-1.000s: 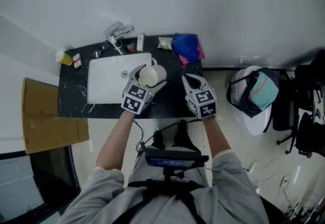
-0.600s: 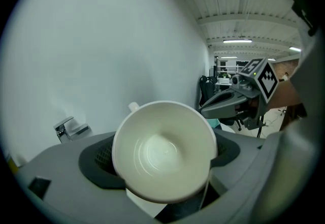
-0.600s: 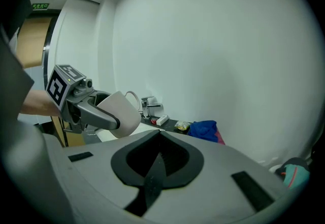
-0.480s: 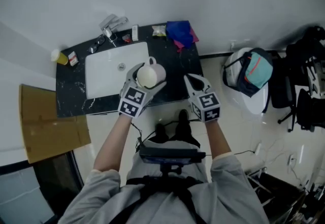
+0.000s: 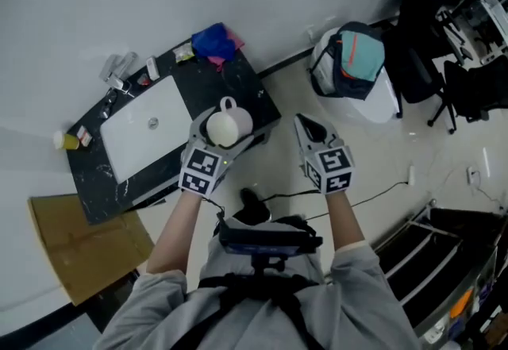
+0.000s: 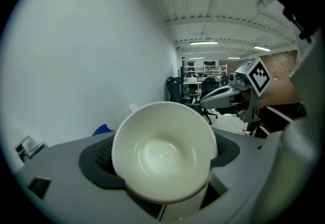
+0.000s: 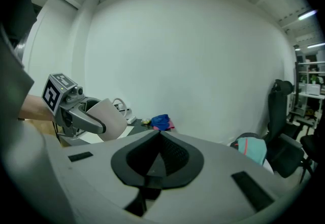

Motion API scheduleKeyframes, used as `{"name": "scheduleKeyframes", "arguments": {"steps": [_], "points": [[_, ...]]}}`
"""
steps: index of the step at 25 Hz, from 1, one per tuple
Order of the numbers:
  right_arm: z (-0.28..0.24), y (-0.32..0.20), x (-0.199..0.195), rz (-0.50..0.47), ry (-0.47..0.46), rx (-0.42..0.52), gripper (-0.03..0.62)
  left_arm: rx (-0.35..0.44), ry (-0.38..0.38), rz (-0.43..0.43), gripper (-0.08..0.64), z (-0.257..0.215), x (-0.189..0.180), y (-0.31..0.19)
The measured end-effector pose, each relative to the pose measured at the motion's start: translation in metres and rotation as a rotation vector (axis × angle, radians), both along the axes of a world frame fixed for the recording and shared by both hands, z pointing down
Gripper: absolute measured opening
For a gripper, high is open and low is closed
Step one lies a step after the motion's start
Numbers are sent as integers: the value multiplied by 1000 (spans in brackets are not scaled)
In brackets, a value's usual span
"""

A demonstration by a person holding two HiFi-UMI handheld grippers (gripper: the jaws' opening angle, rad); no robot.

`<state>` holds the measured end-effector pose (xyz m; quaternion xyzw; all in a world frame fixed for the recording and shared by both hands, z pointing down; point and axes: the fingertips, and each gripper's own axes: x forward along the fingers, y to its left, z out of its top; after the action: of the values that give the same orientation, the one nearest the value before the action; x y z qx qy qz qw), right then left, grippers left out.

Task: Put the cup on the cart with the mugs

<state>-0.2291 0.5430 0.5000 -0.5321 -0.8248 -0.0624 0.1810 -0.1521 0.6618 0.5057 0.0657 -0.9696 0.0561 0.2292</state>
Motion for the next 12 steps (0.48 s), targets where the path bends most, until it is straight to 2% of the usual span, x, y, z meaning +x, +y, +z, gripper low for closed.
{"name": "scheduleKeyframes", "arguments": {"steps": [12], "points": [[5,-216,-20,307,12,-21,2,-20,6,282,456,0,-61,-200]]}}
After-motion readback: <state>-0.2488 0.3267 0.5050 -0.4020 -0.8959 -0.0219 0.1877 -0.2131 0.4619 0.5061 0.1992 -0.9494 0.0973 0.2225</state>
